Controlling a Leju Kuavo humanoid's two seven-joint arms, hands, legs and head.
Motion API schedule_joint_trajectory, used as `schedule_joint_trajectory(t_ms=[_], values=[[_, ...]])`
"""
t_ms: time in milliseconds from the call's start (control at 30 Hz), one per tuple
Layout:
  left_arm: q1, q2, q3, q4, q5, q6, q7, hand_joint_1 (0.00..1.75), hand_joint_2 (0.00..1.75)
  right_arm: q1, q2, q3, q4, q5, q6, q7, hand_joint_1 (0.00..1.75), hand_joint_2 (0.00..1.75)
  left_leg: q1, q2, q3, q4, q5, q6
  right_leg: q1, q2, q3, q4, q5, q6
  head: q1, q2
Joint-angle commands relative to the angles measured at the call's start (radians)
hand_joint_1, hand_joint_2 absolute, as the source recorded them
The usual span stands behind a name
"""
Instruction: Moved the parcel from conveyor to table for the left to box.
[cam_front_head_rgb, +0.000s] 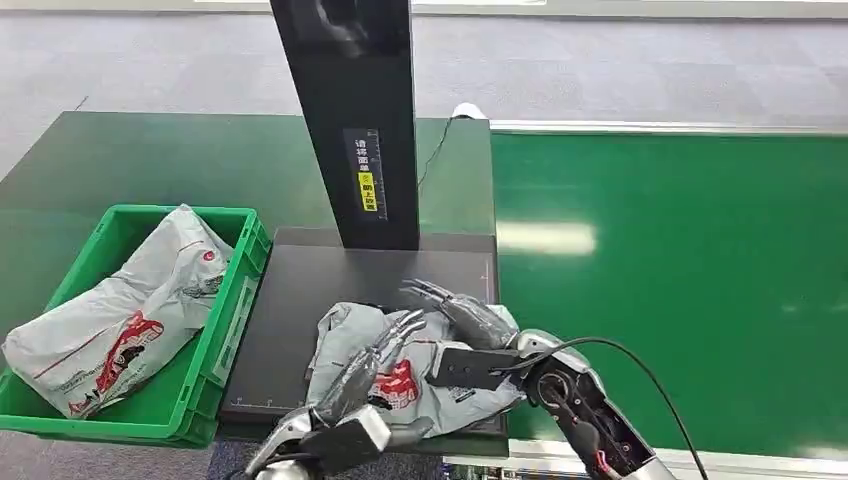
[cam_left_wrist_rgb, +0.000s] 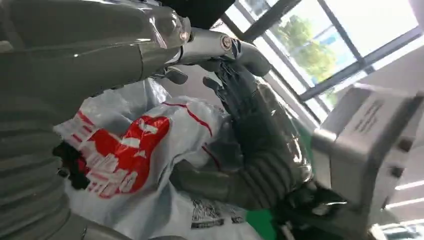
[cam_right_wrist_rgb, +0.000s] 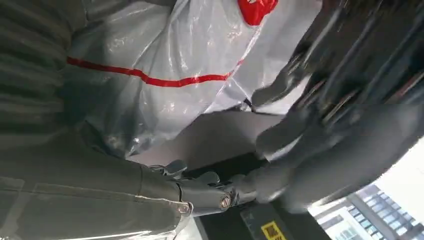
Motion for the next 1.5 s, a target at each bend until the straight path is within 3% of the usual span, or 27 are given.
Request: schedule_joint_trajectory(t_ms=[33,200,367,467,533,967,1000,1033,1067,1133,1167,1367,1500], values=[[-0.148,-0.051,-0.133,0.228,-0.18,0.086,0.19,0.0,1.75,-0.005,-0.005,0.044,0.084,0.016,-0.015,-0.006,0.0,1.75,0.001,-0.003,0.001,-0.001,0.001,0.0,0.001,-0.002,0.002,-0.002,0.0,-0.001,0.0,0.0],[-0.167,-0.063,-0.136,0.266,-0.181,0.071,0.206,0.0,1.75,-0.011,0.003,0.042,0.094,0.022,-0.019,-0.009,0.0,1.75,0.001,-0.002,0.001,-0.001,0.001,0.0,0.001,0.0,0.002,-0.003,0.002,-0.001,0.0,0.0],[-0.232,-0.058,-0.215,0.385,-0.27,-0.058,0.3,0.0,1.75,-0.007,0.021,0.018,0.088,0.028,-0.036,-0.007,0.0,1.75,0.001,-0.002,0.0,-0.001,0.001,0.0,0.001,-0.001,0.001,-0.002,0.001,-0.001,0.0,0.0],[-0.246,-0.072,-0.21,0.451,-0.287,-0.053,0.305,0.0,1.75,0.01,0.022,0.002,0.063,0.031,-0.047,0.0,0.0,1.75,0.0,-0.001,0.001,-0.001,0.001,0.0,0.0,0.001,0.002,-0.002,0.001,-0.001,0.0,0.0],[-0.25,-0.071,-0.204,0.455,-0.292,-0.049,0.304,0.23,1.75,0.008,0.024,-0.008,0.056,0.027,-0.054,0.002,0.0,1.75,-0.001,-0.001,0.001,-0.001,0.0,0.0,-0.001,0.0,0.002,-0.001,0.001,0.0,0.0,0.0],[-0.252,-0.07,-0.199,0.451,-0.292,-0.049,0.304,0.23,1.75,0.006,0.023,-0.01,0.053,0.027,-0.055,0.002,0.0,1.75,-0.001,0.001,0.001,-0.001,0.0,0.0,-0.001,0.002,0.001,0.0,0.001,0.0,0.0,0.0],[-0.252,-0.07,-0.199,0.451,-0.292,-0.049,0.304,0.65,1.75,0.006,0.023,-0.01,0.053,0.027,-0.055,0.002,0.0,1.75,0.0,0.002,0.001,-0.001,0.0,0.0,0.0,0.004,0.001,-0.001,0.002,0.0,0.0,0.0],[-0.248,-0.069,-0.194,0.439,-0.292,-0.048,0.304,1.4,1.75,0.013,0.032,-0.027,0.047,0.014,-0.073,-0.007,0.0,1.75,-0.001,0.002,0.001,-0.001,0.0,0.0,-0.001,0.003,0.001,-0.001,0.001,0.0,0.0,0.0],[-0.244,-0.069,-0.186,0.428,-0.296,-0.044,0.304,1.47,1.75,0.028,0.049,-0.061,0.011,-0.002,-0.151,-0.066,0.0,1.75,-0.001,0.001,0.001,-0.001,0.0,0.0,-0.001,0.002,0.001,0.0,0.001,0.0,0.0,0.0],[-0.243,-0.072,-0.182,0.42,-0.306,-0.05,0.296,1.61,1.75,0.059,0.073,-0.128,-0.082,-0.088,-0.193,-0.123,0.0,1.75,-0.001,0.002,0.001,-0.001,0.0,0.0,-0.001,0.003,0.0,0.0,0.001,0.0,0.0,0.0],[-0.247,-0.079,-0.181,0.426,-0.306,-0.054,0.293,1.52,1.75,0.073,0.079,-0.162,-0.14,-0.118,-0.224,-0.139,0.0,1.75,0.0,0.003,0.0,-0.001,0.0,0.0,0.0,0.005,0.0,-0.001,0.002,-0.001,0.0,0.0],[-0.261,-0.095,-0.18,0.447,-0.295,-0.055,0.276,1.73,1.75,0.111,0.102,-0.208,-0.241,-0.112,-0.338,-0.157,0.0,1.75,-0.001,0.002,-0.002,-0.001,-0.001,0.0,-0.001,0.004,-0.001,0.001,0.002,0.0,0.0,0.0],[-0.254,-0.084,-0.172,0.427,-0.29,-0.046,0.279,1.75,1.75,0.139,0.097,-0.208,-0.25,-0.124,-0.369,-0.193,0.0,1.75,-0.001,0.002,-0.002,-0.002,0.0,0.0,-0.001,0.004,0.0,-0.001,0.003,-0.001,0.0,0.0]])
